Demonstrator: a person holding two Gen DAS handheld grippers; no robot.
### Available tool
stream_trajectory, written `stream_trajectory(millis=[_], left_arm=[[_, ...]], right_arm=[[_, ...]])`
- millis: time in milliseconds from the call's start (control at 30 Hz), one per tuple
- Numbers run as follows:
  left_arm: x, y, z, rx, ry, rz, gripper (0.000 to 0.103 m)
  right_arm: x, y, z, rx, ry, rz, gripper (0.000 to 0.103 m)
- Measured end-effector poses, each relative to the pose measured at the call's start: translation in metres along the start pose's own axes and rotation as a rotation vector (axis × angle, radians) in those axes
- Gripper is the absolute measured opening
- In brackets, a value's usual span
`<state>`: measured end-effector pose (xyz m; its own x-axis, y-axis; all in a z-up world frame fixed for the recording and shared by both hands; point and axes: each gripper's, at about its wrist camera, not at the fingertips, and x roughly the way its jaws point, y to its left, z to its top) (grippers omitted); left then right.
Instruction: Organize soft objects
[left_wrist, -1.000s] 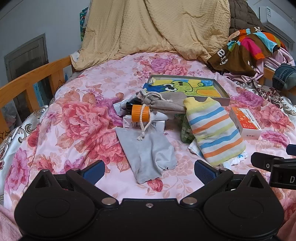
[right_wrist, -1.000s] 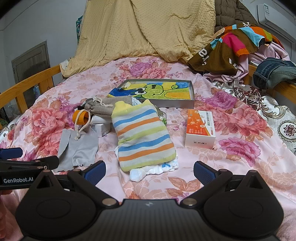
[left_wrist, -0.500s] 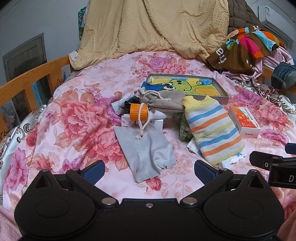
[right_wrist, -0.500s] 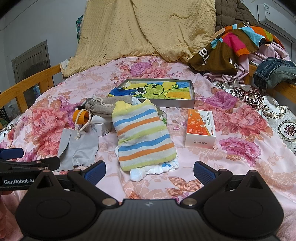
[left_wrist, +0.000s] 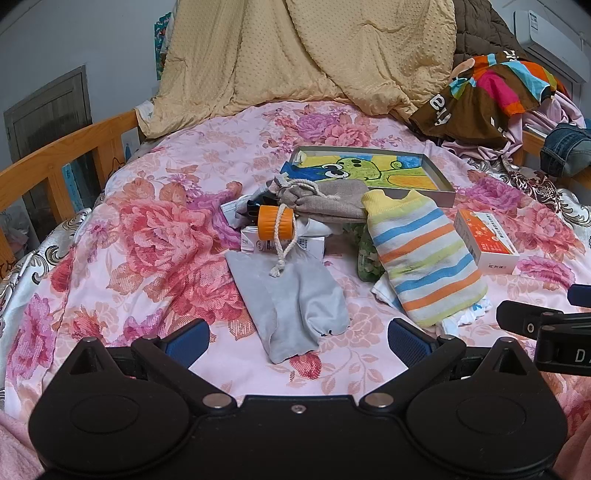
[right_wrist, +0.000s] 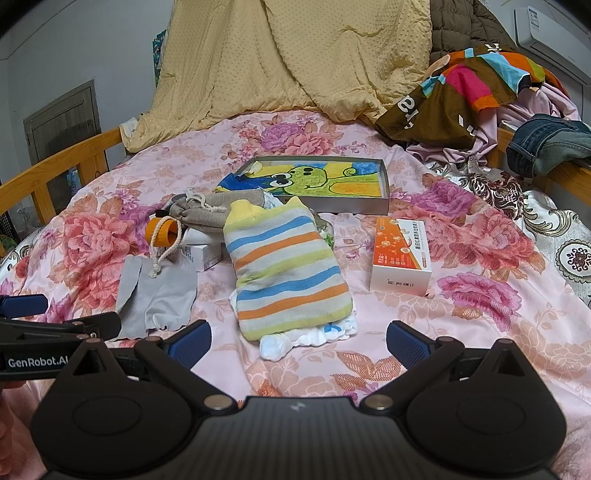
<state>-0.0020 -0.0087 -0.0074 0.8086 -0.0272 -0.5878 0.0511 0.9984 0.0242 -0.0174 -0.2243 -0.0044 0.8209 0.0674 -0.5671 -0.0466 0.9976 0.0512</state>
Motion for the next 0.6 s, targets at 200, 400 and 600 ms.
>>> stream_trajectory(millis=[200, 400, 600], left_arm=[[0.0002, 0.0007, 0.0003, 0.0, 0.0, 0.0, 0.102], [-0.0002, 0.0002, 0.0003, -0.001, 0.0, 0.0, 0.102], [-0.0013, -0.0002, 0.0042, -0.009, 0.02, -0.005, 0.102]], right_arm=[[-0.0002, -0.0001, 0.0001, 0.001, 0.0, 0.0, 0.103], [-0.0002, -0.0002, 0.0001, 0.0, 0.001, 0.0, 0.103], [-0.0028, -0.0015, 0.0004, 0.011, -0.009, 0.0, 0.103]])
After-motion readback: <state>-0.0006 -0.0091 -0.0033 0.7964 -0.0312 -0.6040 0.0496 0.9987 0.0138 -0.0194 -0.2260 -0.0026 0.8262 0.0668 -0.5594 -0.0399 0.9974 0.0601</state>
